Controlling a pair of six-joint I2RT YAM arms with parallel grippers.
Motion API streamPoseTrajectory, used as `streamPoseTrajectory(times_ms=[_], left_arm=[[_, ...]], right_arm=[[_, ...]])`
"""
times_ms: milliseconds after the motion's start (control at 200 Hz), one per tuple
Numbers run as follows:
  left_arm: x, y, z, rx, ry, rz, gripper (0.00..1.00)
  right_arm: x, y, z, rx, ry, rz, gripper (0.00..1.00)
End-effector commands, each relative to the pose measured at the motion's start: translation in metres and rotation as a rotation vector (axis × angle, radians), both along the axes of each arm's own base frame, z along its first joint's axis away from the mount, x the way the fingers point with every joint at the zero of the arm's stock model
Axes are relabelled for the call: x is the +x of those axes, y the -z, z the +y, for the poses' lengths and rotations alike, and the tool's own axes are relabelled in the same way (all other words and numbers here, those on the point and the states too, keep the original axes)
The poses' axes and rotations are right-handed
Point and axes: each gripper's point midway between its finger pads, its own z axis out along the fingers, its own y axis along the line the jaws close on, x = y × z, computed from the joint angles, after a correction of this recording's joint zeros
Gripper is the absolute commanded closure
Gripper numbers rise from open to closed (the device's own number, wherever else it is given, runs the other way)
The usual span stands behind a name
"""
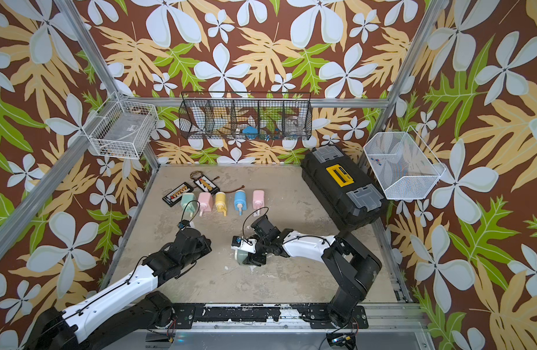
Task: Put the tray back into the pencil sharpener
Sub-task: Pick up the pencil sharpener from the center of the board, then place the pencil sharpener at the center of the board.
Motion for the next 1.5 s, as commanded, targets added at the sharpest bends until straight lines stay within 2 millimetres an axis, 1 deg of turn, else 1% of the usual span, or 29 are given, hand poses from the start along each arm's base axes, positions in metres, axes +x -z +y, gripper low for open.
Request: streamPoseTrajectory(times_ms=[0, 125, 220, 330, 360, 415, 475, 516, 606, 686, 716, 756, 806, 861, 926, 1021, 1116, 1191, 1301, 1331, 1361, 1401, 1497], left_arm=[[0.0, 0.0, 0.009, 0.026, -0.037, -0.004, 0.85], [0.001, -0.005, 0.015, 0.039, -0.06, -0.02, 0.85], [0.001, -0.01, 0.02, 0.048, -0.085, -0.038, 0.85], [0.001, -0.013, 0.026, 0.057, -0.11, -0.056, 0.85], [0.001, -0.014, 0.027, 0.056, -0.116, -0.06, 0.85], [0.001, -0.015, 0.029, 0.058, -0.124, -0.068, 0.85], [0.001, -0.015, 0.031, 0.06, -0.129, -0.071, 0.85], [0.001, -0.015, 0.031, 0.06, -0.133, -0.073, 0.85], [0.002, -0.016, 0.032, 0.062, -0.138, -0.075, 0.85], [0.002, -0.017, 0.033, 0.063, -0.142, -0.079, 0.84], [0.002, -0.017, 0.033, 0.064, -0.142, -0.08, 0.84], [0.002, -0.017, 0.034, 0.065, -0.147, -0.08, 0.84], [0.001, -0.017, 0.035, 0.066, -0.153, -0.08, 0.85], [0.001, -0.016, 0.037, 0.065, -0.166, -0.081, 0.85], [0.0, -0.017, 0.04, 0.063, -0.179, -0.088, 0.86], [0.0, -0.02, 0.044, 0.058, -0.204, -0.107, 0.85], [0.0, -0.024, 0.048, 0.061, -0.22, -0.124, 0.85], [-0.001, -0.025, 0.051, 0.063, -0.233, -0.132, 0.85], [-0.002, -0.026, 0.053, 0.061, -0.241, -0.137, 0.85], [-0.003, -0.026, 0.053, 0.059, -0.24, -0.137, 0.85], [-0.003, -0.025, 0.053, 0.058, -0.242, -0.135, 0.85], [-0.003, -0.024, 0.053, 0.055, -0.241, -0.132, 0.85], [-0.003, -0.023, 0.053, 0.061, -0.243, -0.127, 0.85]], right_arm=[[-0.005, 0.0, -0.002, -0.015, -0.011, 0.017, 0.48], [-0.002, -0.011, -0.001, 0.006, 0.012, 0.005, 0.57], [0.002, -0.026, -0.001, 0.04, 0.048, -0.016, 0.64], [0.004, -0.048, -0.003, 0.101, 0.114, -0.039, 0.73], [0.004, -0.053, -0.005, 0.117, 0.137, -0.041, 0.77], [0.006, -0.063, -0.008, 0.145, 0.189, -0.04, 0.87], [0.007, -0.073, -0.012, 0.17, 0.251, -0.02, 0.95], [0.011, -0.08, -0.017, 0.182, 0.322, -0.006, 0.98], [0.019, -0.096, -0.03, 0.21, 0.479, 0.015, 1.0], [0.033, -0.112, -0.048, 0.23, 0.643, -0.008, 1.0], [0.038, -0.121, -0.054, 0.244, 0.703, -0.021, 1.0], [0.048, -0.129, -0.067, 0.25, 0.808, -0.029, 1.0], [0.064, -0.138, -0.087, 0.253, 0.964, -0.019, 1.0], [0.078, -0.142, -0.103, 0.248, 1.056, 0.028, 1.0], [0.098, -0.14, -0.123, 0.237, 1.16, 0.065, 1.0], [0.128, -0.134, -0.145, 0.245, 1.267, 0.077, 1.0], [0.161, -0.128, -0.16, 0.239, 1.342, 0.05, 1.0], [0.185, -0.12, -0.162, 0.228, 1.363, 0.045, 1.0], [0.216, -0.103, -0.16, 0.18, 1.38, 0.034, 1.0], [0.223, -0.096, -0.16, 0.159, 1.386, 0.032, 1.0], [0.231, -0.094, -0.159, 0.152, 1.387, 0.03, 1.0], [0.24, -0.084, -0.157, 0.129, 1.389, 0.036, 1.0], [0.257, -0.068, -0.153, 0.085, 1.39, 0.037, 1.0]])
